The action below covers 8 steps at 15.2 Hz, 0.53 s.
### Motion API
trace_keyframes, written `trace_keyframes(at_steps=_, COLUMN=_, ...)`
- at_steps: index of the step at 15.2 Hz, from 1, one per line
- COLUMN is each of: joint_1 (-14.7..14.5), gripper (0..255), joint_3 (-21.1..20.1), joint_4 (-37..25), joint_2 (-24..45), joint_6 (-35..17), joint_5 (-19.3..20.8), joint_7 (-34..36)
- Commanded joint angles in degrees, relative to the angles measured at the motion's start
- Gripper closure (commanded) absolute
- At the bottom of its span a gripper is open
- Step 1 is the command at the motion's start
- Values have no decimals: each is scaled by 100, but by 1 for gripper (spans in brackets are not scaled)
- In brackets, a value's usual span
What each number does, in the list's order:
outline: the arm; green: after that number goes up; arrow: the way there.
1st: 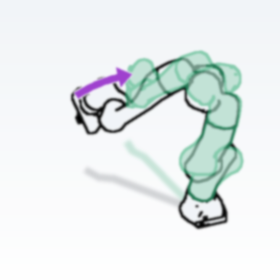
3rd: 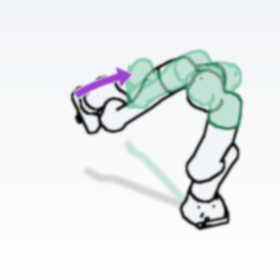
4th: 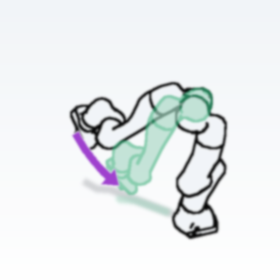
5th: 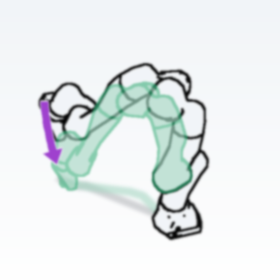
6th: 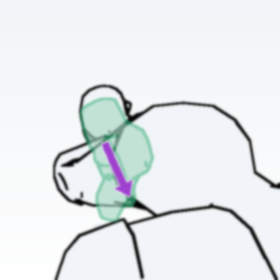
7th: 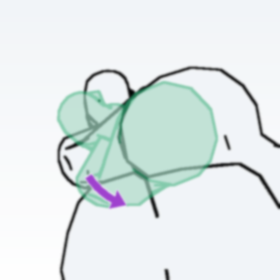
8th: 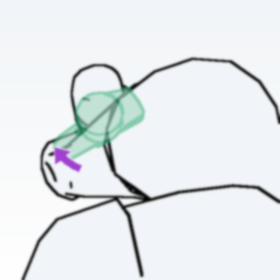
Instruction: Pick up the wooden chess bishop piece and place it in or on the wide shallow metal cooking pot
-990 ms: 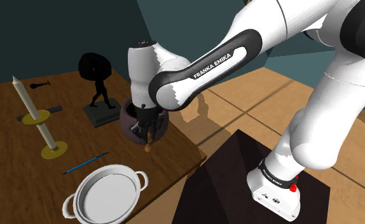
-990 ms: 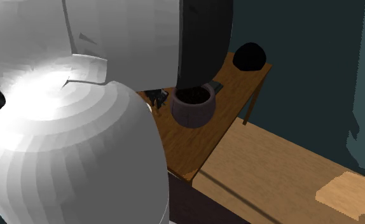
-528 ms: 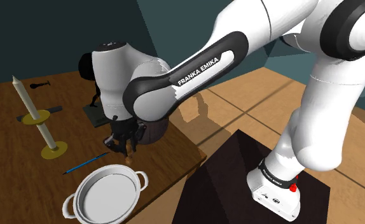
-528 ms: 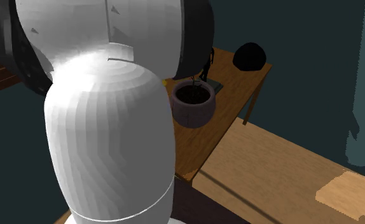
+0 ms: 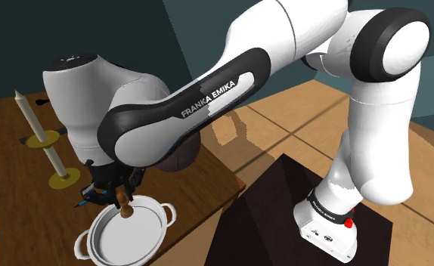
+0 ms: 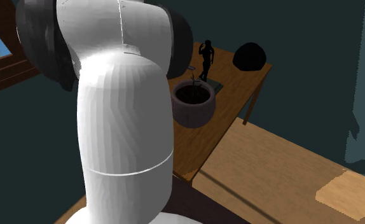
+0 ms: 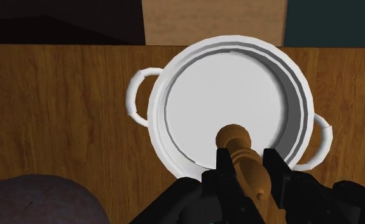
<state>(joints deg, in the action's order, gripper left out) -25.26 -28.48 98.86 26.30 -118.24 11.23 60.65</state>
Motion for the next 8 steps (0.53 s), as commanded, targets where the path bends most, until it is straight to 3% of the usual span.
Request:
trace_keyframes(at_steps=1, joint_1=-48, gripper=255, joint_3=27, joint_4=-39, joint_2=119, joint_6=-70, joint_5=57, joint_7=48)
trace_keyframes(at_steps=8, joint_1=-107, gripper=255, joint_3=119, joint_4=113, joint_2=400, joint_6=-479, joint_5=208, joint_7=127)
